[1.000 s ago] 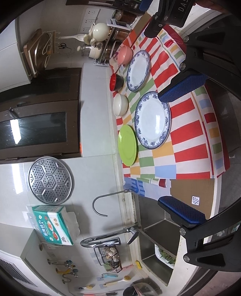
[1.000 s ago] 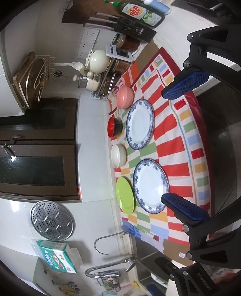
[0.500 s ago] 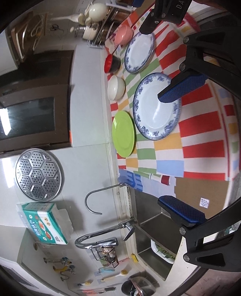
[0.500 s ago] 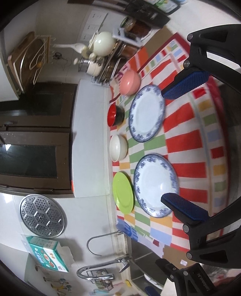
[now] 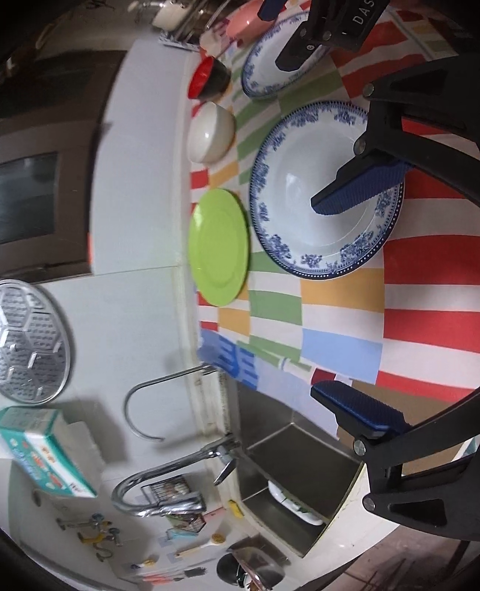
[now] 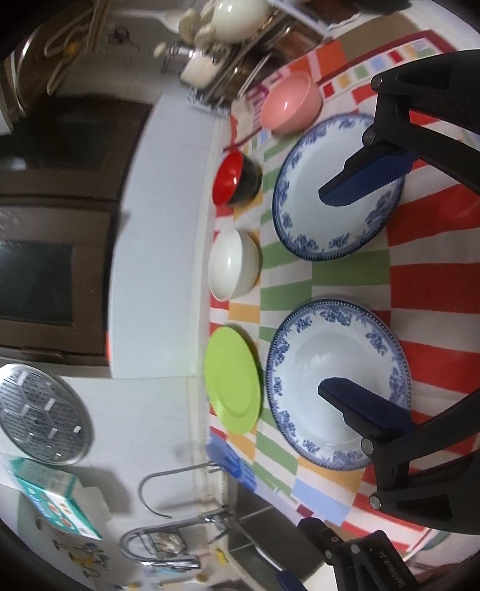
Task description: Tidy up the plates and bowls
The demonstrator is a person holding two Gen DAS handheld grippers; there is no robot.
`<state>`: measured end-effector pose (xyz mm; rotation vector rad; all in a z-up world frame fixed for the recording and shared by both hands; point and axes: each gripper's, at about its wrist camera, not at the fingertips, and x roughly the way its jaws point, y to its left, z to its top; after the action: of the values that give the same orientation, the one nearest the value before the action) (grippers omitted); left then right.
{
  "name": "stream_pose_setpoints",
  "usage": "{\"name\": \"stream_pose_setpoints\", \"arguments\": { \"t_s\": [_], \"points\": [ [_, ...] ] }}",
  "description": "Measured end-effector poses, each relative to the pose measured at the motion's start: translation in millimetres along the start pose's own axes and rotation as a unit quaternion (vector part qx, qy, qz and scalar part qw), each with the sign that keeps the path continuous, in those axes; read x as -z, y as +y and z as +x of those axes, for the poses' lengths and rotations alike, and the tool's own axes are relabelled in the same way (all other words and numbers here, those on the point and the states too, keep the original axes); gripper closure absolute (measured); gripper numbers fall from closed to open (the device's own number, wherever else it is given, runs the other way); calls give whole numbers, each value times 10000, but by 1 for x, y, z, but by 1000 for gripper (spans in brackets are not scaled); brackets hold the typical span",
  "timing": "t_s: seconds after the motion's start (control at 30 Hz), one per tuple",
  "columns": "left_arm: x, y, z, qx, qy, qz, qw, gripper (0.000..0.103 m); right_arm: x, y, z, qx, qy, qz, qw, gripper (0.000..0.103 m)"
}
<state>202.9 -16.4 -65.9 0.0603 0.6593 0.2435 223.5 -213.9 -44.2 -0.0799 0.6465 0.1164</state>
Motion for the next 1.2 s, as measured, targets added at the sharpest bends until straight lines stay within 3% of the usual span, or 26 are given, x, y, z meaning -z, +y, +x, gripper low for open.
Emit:
{"name": "stream_pose_setpoints", "arguments": {
  "t_s": [0.27, 0.63, 1.2],
  "points": [
    [-4, -6, 53, -18, 452, 78, 9989, 22, -4, 7, 58, -242, 406, -123, 9988, 25],
    [7, -15, 106, 233, 1085, 108, 9938, 35, 5, 12, 118, -300, 1012, -177, 9943, 42],
    [8, -24, 129, 696, 1448, -45, 9870, 58, 9, 12, 141, -546, 1436, -24, 9881, 62]
  ]
}}
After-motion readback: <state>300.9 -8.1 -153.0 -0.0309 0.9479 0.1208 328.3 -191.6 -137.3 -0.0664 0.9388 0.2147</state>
